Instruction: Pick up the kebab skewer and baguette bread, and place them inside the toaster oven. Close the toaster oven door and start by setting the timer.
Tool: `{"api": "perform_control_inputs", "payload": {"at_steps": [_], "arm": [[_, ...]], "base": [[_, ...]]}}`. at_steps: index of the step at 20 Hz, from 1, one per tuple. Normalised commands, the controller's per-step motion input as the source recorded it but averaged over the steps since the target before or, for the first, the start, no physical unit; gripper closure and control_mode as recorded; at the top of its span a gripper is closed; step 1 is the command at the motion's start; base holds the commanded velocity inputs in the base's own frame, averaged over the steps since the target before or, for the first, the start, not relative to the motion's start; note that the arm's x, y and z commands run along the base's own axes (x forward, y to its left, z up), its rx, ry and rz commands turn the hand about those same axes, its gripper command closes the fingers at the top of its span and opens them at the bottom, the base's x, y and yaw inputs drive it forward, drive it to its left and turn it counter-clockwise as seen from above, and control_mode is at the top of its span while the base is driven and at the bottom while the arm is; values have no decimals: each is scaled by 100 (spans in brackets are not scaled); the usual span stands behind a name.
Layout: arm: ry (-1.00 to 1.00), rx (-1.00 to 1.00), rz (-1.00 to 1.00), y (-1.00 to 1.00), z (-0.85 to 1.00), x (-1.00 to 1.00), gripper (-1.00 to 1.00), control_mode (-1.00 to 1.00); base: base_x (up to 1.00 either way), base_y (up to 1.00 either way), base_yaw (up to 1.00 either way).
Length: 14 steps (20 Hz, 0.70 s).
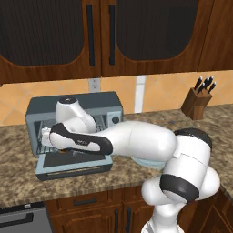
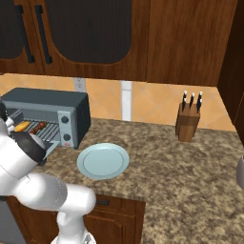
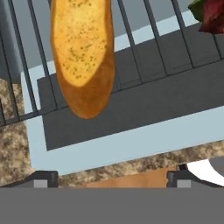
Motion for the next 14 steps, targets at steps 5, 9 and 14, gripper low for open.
{"api": "perform_control_inputs", "payload": {"at_steps": [5,9,14], "arm": [[2,0,0,-13,-39,-18,-100,-100],[4,0,2,-15,-32,0,-100,-100],[0,0,7,-5,-23,4,-100,-100]], "base": [[0,0,0],[0,0,0],[0,0,0]]}}
